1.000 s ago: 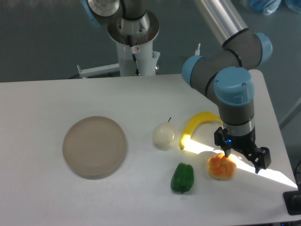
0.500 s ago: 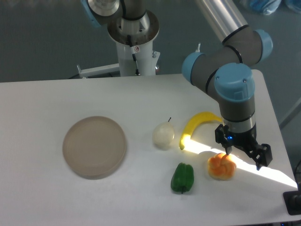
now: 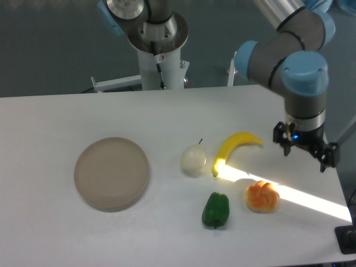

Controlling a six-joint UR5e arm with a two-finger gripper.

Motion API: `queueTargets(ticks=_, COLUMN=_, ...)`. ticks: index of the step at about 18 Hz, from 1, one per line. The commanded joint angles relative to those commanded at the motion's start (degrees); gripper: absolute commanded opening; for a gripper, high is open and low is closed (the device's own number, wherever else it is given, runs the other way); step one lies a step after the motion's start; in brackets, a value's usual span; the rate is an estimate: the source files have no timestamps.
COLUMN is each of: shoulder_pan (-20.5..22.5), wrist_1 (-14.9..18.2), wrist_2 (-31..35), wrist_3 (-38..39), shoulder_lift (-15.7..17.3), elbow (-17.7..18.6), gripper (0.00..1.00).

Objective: Pick up the banana from the table
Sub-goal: 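Raise the open gripper up and away from the orange fruit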

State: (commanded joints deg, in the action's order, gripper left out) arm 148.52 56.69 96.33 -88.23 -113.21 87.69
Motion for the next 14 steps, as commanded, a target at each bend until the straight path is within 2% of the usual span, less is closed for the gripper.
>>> queueTargets(ticks=5, shoulder_pan=0.8, wrist_1=0.3, wrist_2=-0.8, wrist_3=0.3, shoulder_lift=1.2, elbow=4.8, gripper=1.0)
queueTargets(ticks=8, shoulder_pan=0.5, wrist_1=-0.2, wrist_2=-2.0, wrist_3=2.1, shoulder_lift=2.6, elbow=11.0, gripper=1.0)
queueTargets(ticks=12, shoulder_pan=1.1, wrist_1=-0.4, wrist_2=-10.7, wrist_3=6.8, shoulder_lift=3.4, elbow=14.0, gripper=1.0)
queueTargets(ticks=14, shoulder_pan=0.5, wrist_1=-0.7, wrist_2=-11.5, wrist_3=8.7, shoulder_lift=3.2, elbow=15.6, gripper=1.0)
